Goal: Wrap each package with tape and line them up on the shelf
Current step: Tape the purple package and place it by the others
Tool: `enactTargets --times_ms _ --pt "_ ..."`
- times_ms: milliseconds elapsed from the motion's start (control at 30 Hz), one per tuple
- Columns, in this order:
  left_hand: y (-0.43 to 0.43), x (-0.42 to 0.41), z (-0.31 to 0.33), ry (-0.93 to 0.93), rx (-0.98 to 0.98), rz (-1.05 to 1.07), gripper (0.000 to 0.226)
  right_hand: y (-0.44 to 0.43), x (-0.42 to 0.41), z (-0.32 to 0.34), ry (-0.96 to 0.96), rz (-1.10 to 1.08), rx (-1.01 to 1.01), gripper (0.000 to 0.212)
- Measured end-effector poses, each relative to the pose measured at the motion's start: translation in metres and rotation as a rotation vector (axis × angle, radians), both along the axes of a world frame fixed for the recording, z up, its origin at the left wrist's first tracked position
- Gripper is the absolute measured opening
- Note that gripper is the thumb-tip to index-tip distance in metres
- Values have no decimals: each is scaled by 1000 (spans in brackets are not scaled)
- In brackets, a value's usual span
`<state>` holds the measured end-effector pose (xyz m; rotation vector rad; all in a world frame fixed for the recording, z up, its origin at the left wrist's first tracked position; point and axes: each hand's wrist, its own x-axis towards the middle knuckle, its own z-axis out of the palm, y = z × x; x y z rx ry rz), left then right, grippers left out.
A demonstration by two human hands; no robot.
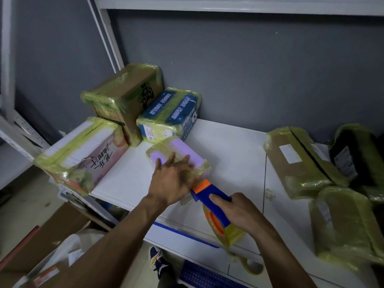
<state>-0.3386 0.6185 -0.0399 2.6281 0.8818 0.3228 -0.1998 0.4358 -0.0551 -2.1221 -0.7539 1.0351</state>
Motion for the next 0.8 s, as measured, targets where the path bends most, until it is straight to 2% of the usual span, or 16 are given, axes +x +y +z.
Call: enactTargets --times_ms 67,233,400,533,700,800 --pt "1 -2 -3 -18 -18 -5 49 2 4 2 12 -9 -5 56" --pt "-1 -1 -5 -68 -51 12 58 7 7 2 -63 5 -29 53" --pt "1 -1 -8 -81 -54 15 55 7 4 6 -140 38 -15 49" --pt "-2 1 -15 -132 -40 54 53 8 -1 2 -301 32 -80 58" --pt "-8 7 -19 -58 36 114 61 6 -3 5 -475 62 -101 52" --pt "-17 8 -20 -75 64 170 62 7 -4 3 -510 58 -105 52"
